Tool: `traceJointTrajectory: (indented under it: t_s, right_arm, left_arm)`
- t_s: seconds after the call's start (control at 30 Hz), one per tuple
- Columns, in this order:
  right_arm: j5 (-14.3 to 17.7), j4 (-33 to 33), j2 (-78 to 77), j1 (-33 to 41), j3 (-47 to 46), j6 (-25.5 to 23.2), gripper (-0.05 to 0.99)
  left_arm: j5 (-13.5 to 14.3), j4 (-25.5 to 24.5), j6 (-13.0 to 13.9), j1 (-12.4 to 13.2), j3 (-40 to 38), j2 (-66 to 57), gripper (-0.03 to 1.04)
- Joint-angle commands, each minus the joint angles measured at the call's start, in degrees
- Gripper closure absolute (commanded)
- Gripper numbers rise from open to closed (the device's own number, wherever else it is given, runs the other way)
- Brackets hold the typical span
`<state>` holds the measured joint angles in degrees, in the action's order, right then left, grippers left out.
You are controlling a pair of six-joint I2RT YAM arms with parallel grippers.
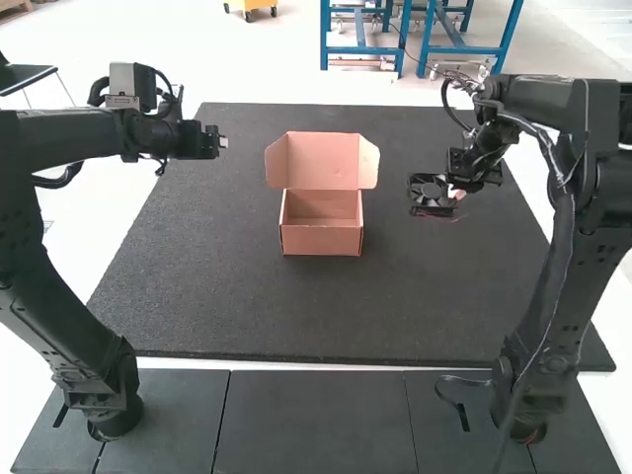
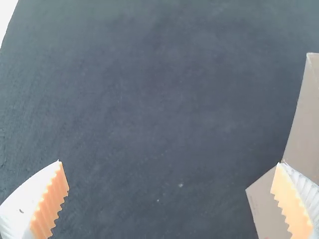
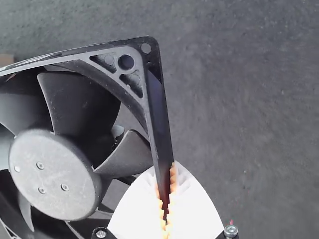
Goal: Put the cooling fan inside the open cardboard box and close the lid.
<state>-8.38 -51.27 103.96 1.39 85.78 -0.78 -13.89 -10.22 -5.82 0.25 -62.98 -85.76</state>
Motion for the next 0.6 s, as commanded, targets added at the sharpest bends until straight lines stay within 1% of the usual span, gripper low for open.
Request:
traceJointTrajectory:
  t_s: [0.0,0.03,0.13,0.17,0.23,0.3,0.33,0.5,0.57]
  right_arm:
    - [-4.7,-0.5,-5.8,0.5,0.3,-0.9,0.96]
    - [-5.2,-0.8,-6.7,1.0,0.1,-1.0,0.96]
    - [-6.4,-0.9,-9.0,2.2,-0.5,-1.6,0.96]
    - [-6.4,-1.3,-9.7,2.7,-0.6,-1.7,0.96]
    - [-7.6,-2.6,-11.0,3.9,-1.0,-1.8,0.96]
    - [-8.0,-3.8,-12.2,5.5,-1.1,-1.9,0.96]
    - [-7.9,-3.9,-12.9,6.4,-1.2,-2.2,0.96]
    - [-7.9,-4.1,-15.8,12.0,-1.3,-5.0,0.96]
    - [-7.9,-4.0,-16.4,14.8,-1.3,-6.9,0.96]
  left_arm:
    - [1.7,0.6,1.0,-0.3,0.1,-0.8,0.05]
    - [1.4,0.6,1.5,-0.3,0.1,-0.9,0.05]
    - [-1.2,0.6,2.1,-0.3,-0.1,-1.3,0.05]
    - [-2.7,0.1,2.1,-0.3,-0.2,-1.5,0.05]
    - [-6.1,-1.6,2.1,-0.3,-0.4,-1.7,0.05]
    - [-8.7,-3.3,2.3,-0.3,-0.5,-1.6,0.05]
    - [-9.5,-3.9,2.6,-0.3,-0.5,-1.4,0.05]
    - [-9.7,-5.3,3.0,-0.3,0.1,-0.2,0.05]
    - [-9.7,-5.6,2.9,-0.3,0.1,0.2,0.05]
